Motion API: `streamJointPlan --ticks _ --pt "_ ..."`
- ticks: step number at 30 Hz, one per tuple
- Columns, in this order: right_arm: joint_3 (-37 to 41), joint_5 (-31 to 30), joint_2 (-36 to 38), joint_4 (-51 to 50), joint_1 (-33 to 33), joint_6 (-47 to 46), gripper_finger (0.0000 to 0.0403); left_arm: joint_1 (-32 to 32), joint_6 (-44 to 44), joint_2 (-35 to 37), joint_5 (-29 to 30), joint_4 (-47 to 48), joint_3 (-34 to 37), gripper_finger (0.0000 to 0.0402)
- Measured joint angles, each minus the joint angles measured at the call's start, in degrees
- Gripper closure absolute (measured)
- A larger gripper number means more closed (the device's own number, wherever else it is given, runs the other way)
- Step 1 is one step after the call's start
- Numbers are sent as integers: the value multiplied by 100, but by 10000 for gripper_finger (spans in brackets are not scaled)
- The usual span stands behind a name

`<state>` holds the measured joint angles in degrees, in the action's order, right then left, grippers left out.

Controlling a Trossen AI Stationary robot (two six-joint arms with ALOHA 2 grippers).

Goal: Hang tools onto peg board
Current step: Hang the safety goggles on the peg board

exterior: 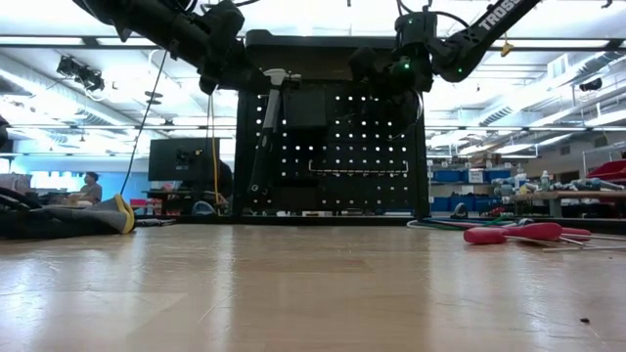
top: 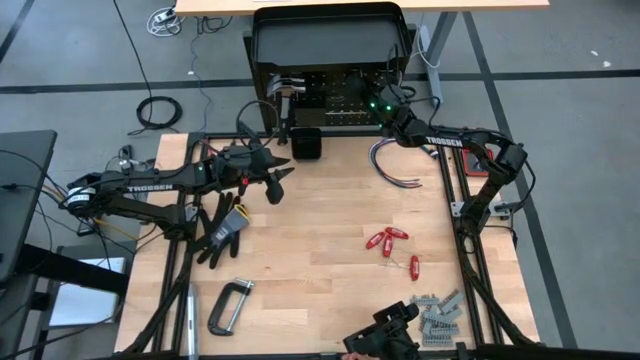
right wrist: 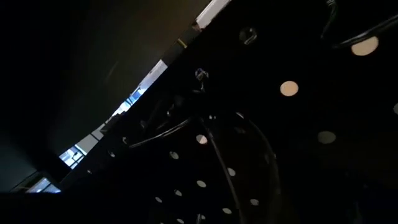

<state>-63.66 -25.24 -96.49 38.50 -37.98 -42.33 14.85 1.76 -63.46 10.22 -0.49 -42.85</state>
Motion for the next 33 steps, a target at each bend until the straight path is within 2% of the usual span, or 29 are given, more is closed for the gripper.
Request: streamJointPlan --ticks 9,17,23,28,33 --pt "0 243 0 43 4 48 158 0 -1 0 0 -2 0 277" --pt "0 453 0 44 8 135 199 0 -2 0 0 -4 0 277" --pt "0 444 0 41 6 189 208 0 0 0 0 -4 0 277" --pt "0 407 0 7 10 598 206 0 -2 0 0 -3 0 277" --pt "0 393 0 -416 33 910 205 0 -2 0 0 -2 0 277"
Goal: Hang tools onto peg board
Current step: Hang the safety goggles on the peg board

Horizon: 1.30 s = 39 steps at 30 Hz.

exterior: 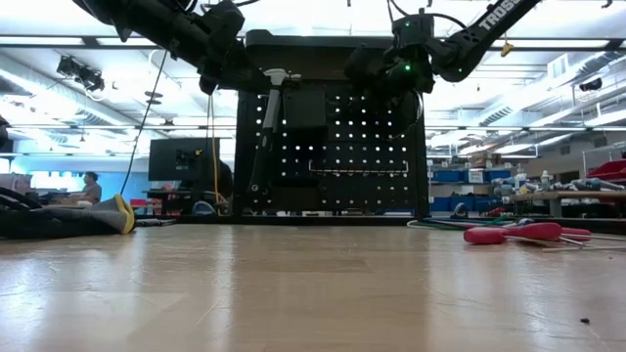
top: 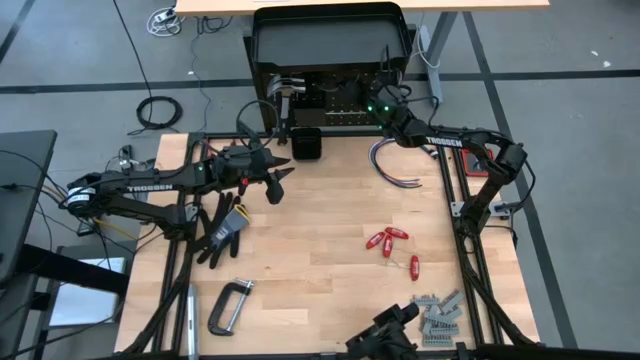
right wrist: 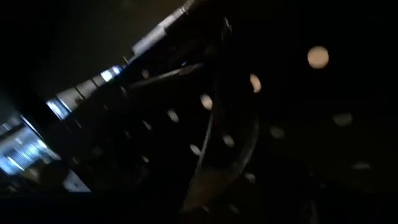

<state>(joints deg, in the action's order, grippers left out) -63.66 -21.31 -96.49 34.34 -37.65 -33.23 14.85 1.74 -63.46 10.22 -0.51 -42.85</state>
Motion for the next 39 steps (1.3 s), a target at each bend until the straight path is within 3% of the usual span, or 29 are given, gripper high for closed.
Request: streamJointPlan --ticks 7,19,28,39 --pt "0 -25 3 -324 46 326 180 0 0 0 2 28 0 277" --pt "0 124 7 -308 54 -430 11 0 0 0 2 31 0 277" --pt "-2 177 7 37 50 -480 24 0 0 0 1 28 0 277" --pt "-1 172 7 119 -9 -1288 11 2 0 -2 2 28 0 277"
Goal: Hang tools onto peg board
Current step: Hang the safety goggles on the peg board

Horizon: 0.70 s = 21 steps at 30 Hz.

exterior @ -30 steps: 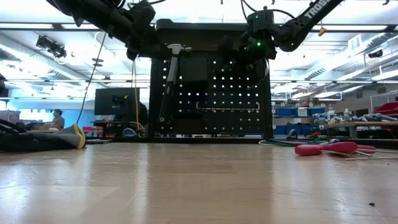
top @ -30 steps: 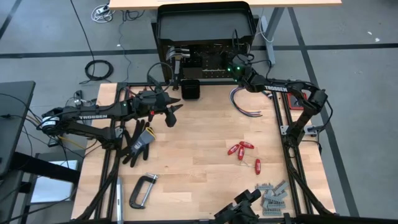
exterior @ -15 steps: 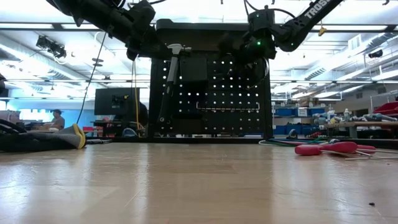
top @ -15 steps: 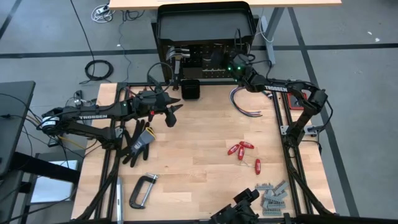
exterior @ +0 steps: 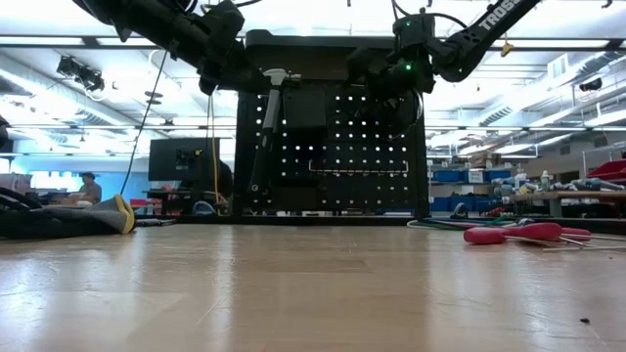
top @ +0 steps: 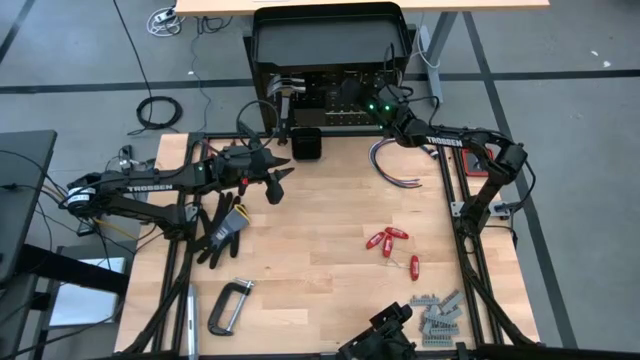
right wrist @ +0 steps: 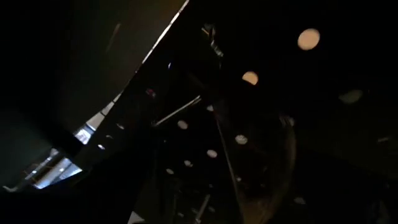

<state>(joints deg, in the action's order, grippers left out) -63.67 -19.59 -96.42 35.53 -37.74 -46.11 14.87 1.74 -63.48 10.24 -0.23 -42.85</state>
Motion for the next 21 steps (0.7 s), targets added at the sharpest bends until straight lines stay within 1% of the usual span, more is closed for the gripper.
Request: streamJointPlan --ticks 4,8,11,16,21 --pt "1 -23 0 1 10 -196 11 -2 0 0 0 -2 0 277" --pt "-1 -227 -15 66 2 -315 9 0 0 1 -1 -4 0 277" --pt "-41 -346 -225 378 4 -413 9 -2 1 2 -2 -10 0 277" --pt "-504 -573 -758 380 48 -574 9 0 0 0 0 41 0 277" --pt "-648 -945 -908 433 189 -583 10 2 -35 0 0 143 0 277"
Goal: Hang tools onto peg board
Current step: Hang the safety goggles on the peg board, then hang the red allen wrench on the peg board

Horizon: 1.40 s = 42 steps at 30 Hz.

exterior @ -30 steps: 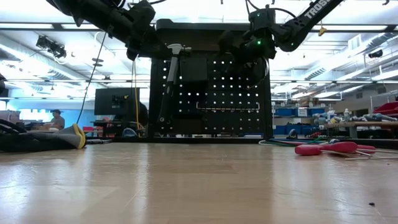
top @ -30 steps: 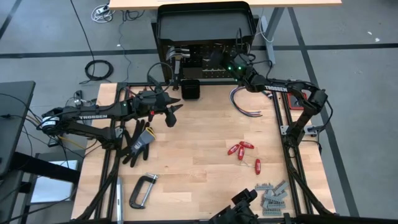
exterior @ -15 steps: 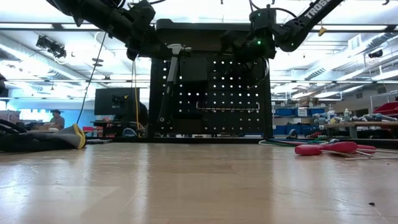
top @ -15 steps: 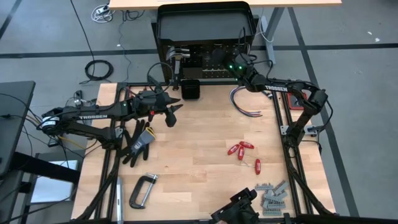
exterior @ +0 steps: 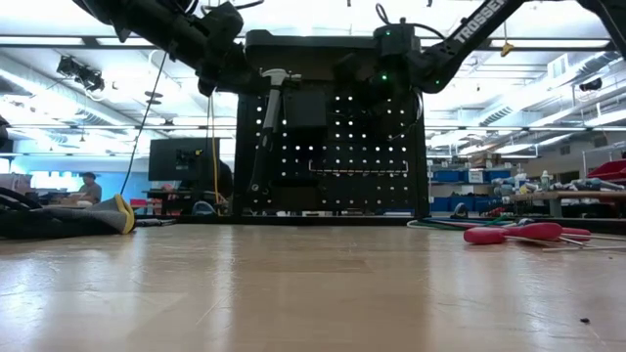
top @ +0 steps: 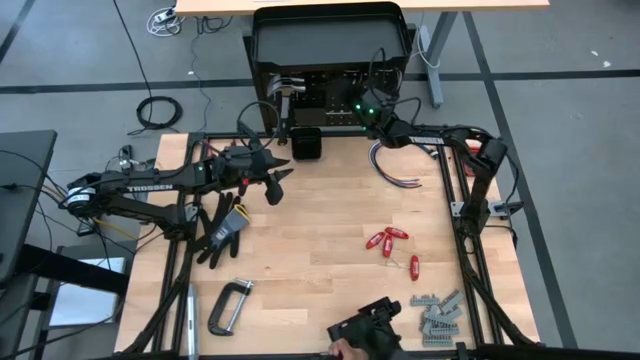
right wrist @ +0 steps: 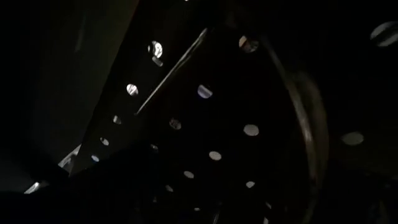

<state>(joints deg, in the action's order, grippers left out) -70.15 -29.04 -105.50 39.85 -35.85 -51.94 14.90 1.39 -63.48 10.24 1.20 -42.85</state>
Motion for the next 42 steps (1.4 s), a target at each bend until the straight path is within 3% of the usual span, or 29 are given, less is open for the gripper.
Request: streamJointPlan --ticks 5,12,18,26,36,42 --pt "0 -240 -19 109 32 103 39 0 -81 0 0 4 0 277" --pt "0 -336 -21 -79 27 149 139 0 -78 0 0 -4 2 277" --pt "4 -342 25 -256 150 1020 187 0 -76 0 0 -11 0 277" --pt "4 -1031 461 -1491 307 1734 159 0 -74 0 0 -5 0 277" --pt "4 -1045 770 -3350 309 1612 66 0 -70 0 -1 -41 0 277" --pt "4 -907 774 -3816 320 1643 37 0 -33 0 0 -49 0 277"
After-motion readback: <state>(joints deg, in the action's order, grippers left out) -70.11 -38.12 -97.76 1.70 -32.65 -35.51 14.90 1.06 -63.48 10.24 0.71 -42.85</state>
